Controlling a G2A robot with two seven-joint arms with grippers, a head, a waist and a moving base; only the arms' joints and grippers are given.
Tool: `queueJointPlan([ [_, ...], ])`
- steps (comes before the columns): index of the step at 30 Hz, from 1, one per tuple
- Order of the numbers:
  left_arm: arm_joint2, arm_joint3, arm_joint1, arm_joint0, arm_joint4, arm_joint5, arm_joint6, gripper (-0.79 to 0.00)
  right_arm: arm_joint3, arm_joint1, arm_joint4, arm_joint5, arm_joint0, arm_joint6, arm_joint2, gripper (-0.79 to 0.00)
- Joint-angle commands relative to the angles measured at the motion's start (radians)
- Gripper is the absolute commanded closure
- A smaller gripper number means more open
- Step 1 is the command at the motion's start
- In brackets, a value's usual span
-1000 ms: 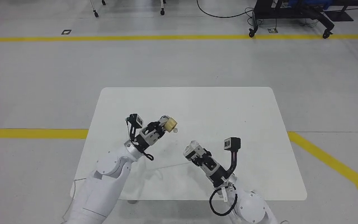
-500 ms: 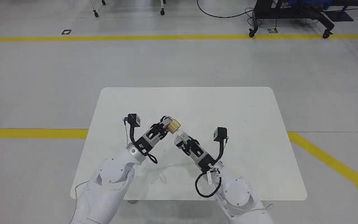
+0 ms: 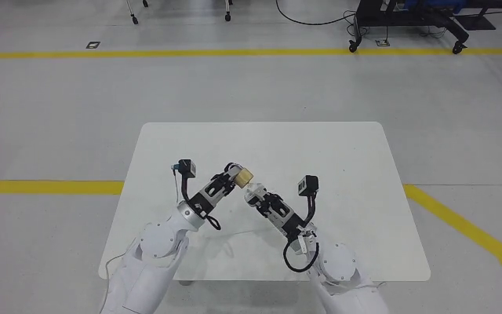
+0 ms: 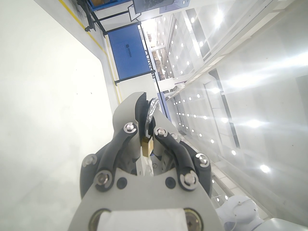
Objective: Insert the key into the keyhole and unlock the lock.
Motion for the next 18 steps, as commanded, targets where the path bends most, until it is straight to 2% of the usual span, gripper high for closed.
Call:
queueJointPlan([
  [1, -0.002, -0.004, 0.001, 0.004, 0.008, -0.008, -0.001, 0.0, 0.003, 0.0, 0.014, 0.003, 0.0, 0.004, -0.001, 0.0],
  [13, -0.02, -0.013, 0.007, 0.025, 0.083, -0.117, -0.013, 0.0, 0.045, 0.006, 0.203, 0.095, 0.037, 0.157, 0.027, 0.0],
  [18, -0.029, -0.021, 0.01, 0.038, 0.1, -0.174, -0.016, 0.0, 0.085, 0.011, 0.35, 0.172, 0.066, 0.305, 0.049, 0.0],
])
